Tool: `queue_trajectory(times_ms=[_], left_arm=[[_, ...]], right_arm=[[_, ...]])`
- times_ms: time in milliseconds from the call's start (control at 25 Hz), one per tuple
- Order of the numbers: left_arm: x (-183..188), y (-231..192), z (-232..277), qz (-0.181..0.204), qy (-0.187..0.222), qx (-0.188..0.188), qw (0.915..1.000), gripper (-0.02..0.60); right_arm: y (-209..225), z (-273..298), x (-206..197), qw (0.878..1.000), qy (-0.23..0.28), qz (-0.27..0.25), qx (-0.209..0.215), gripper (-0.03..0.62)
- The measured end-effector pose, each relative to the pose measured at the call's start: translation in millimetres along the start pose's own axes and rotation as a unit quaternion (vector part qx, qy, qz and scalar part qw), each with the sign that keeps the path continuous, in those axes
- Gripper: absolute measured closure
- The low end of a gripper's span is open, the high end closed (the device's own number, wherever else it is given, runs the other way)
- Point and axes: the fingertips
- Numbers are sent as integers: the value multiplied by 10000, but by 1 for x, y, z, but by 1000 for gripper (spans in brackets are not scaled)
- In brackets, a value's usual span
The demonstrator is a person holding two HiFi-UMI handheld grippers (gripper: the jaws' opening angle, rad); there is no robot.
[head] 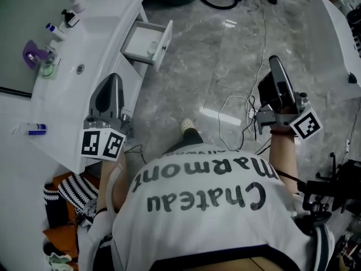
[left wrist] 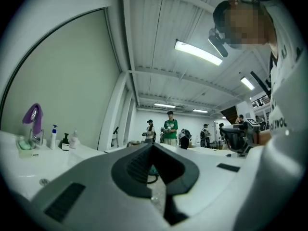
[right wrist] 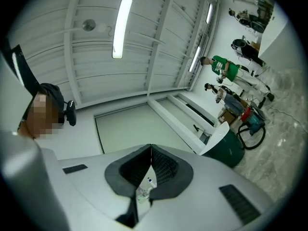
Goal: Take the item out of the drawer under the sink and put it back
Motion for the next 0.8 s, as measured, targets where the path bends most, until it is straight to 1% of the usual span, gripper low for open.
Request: queue_trajectory(times_ms=[200,360,480,560,680,800], left_arm=[[4,-40,54,39,-8,210,9998,572],[6,-52,79,-15,76,249,9997,572],[1,-61,97,-75,27,261,9996,572],[0,-67,104,-82,-5,268,9996,572],[2,-74,105,-46,54,349,9994,572],[0,-79,101,-165,123,502,9985,572]], right_arm=[[36,63,2,9997,-183,-66,138,583],[55,91,-1,9995,-245,-23,209,583],[75,113,-2,9993,-297,48,216,583],[83,125,-3,9992,-289,102,251,583],[89,138,-9,9988,-348,151,326,583],[93,149,-16,9979,-445,233,401,583]])
Point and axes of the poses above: the fingertips, and each gripper's own axes: z forward along the fingers, y to its right, x out of its top, and after that the axes turned 5 degrees about x, right-handed
